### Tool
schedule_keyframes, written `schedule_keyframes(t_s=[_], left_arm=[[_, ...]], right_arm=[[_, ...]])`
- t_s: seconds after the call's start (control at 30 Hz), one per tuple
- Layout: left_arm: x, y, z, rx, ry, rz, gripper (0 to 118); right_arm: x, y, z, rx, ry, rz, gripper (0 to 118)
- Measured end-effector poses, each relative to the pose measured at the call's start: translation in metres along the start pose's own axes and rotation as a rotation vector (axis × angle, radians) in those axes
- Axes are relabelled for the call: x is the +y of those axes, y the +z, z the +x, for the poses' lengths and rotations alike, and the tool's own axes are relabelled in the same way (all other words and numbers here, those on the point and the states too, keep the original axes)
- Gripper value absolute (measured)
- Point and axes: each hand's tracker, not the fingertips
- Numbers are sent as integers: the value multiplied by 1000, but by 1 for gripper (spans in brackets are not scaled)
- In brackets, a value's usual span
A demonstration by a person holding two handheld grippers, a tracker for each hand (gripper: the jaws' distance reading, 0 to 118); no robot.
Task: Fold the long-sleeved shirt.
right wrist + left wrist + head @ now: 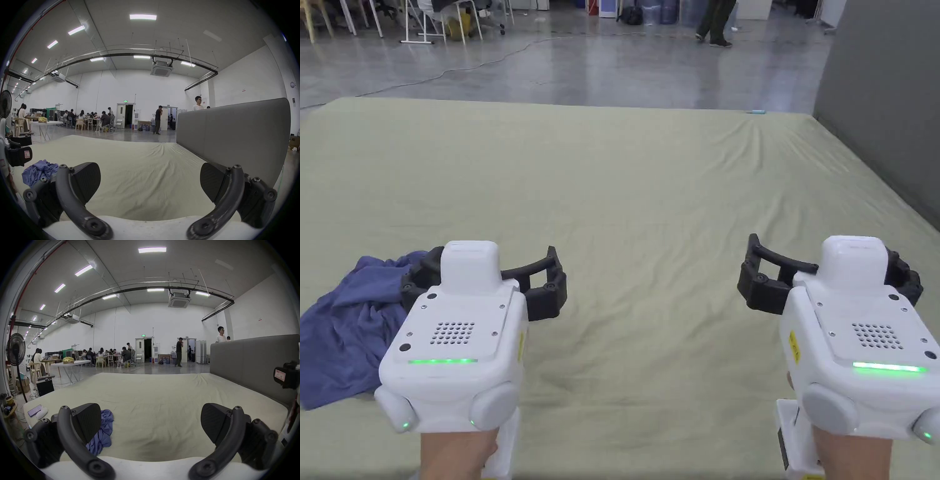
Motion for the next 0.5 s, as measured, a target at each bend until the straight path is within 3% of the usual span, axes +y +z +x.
schedule_keyframes(t_s=[0.5], left_arm=[[-1,2,3,-13,-10,7,118]], right_arm=[[-2,1,5,12,-51,-18,118]])
